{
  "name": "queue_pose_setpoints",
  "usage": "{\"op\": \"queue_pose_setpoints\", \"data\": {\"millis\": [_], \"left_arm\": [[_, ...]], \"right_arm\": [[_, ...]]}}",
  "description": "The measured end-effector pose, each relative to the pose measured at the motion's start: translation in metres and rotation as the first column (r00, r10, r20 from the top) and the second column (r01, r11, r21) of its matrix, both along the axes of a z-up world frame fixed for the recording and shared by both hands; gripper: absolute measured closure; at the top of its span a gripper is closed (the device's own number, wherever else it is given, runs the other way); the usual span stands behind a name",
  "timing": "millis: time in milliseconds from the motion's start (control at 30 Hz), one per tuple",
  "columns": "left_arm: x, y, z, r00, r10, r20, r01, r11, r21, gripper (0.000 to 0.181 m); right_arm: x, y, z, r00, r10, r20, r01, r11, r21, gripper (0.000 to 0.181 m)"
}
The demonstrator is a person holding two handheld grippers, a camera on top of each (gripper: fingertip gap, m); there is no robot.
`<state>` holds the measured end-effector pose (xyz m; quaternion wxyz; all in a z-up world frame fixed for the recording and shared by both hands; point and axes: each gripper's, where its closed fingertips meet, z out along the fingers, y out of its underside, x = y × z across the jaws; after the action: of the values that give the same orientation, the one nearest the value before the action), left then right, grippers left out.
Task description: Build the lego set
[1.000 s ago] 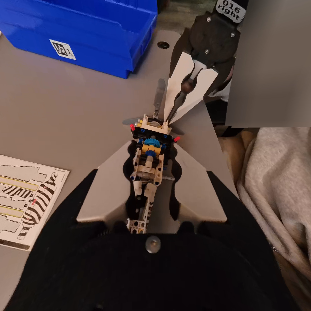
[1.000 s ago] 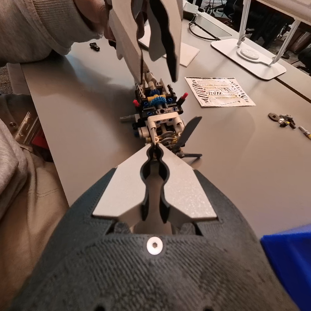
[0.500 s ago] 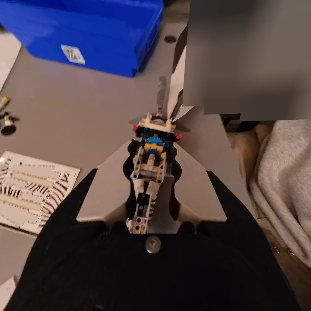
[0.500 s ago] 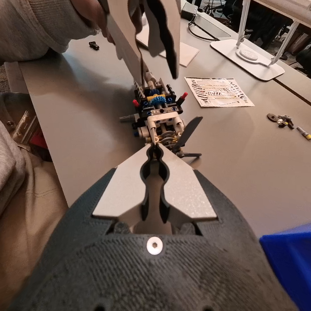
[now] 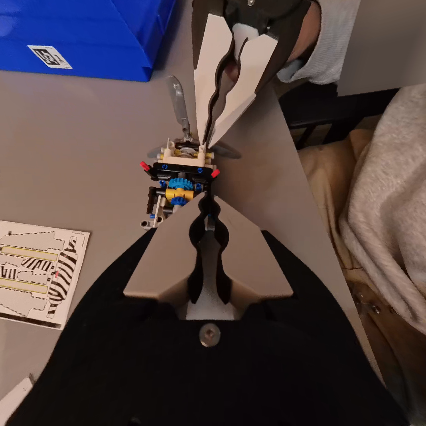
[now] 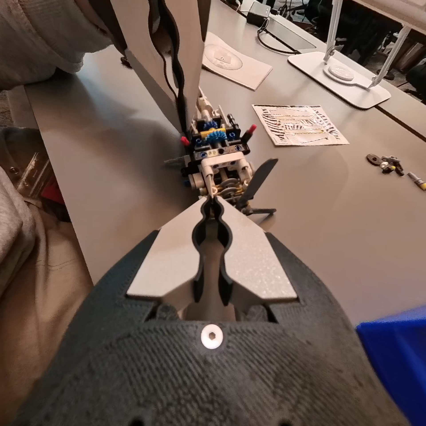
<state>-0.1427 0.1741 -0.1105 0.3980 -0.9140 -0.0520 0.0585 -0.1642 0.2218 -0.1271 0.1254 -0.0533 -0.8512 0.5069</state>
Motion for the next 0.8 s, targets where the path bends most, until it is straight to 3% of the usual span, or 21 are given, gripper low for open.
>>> {"op": "queue_pose_setpoints", "data": {"millis": [267, 367, 667, 800], "left_arm": [[0.002, -0.009, -0.001, 1.0, 0.003, 0.022, -0.002, 0.999, -0.04, 0.181], [-0.001, -0.017, -0.016, 0.999, 0.028, 0.017, -0.025, 0.991, -0.135, 0.181], [0.005, -0.005, 0.012, 0.999, -0.015, 0.035, 0.013, 0.999, 0.049, 0.181], [-0.004, -0.007, 0.001, 0.999, 0.038, 0.01, -0.037, 0.999, -0.012, 0.181]], "right_arm": [[0.0, 0.0, 0.0, 1.0, -0.001, -0.001, 0.001, 1.0, 0.003, 0.181], [-0.001, 0.0, 0.0, 1.0, -0.01, -0.002, 0.01, 1.0, -0.001, 0.181], [-0.002, 0.0, 0.0, 1.0, -0.01, 0.005, 0.01, 1.0, -0.003, 0.181], [-0.002, 0.0, 0.0, 1.0, -0.009, 0.006, 0.009, 1.0, -0.003, 0.181]]}}
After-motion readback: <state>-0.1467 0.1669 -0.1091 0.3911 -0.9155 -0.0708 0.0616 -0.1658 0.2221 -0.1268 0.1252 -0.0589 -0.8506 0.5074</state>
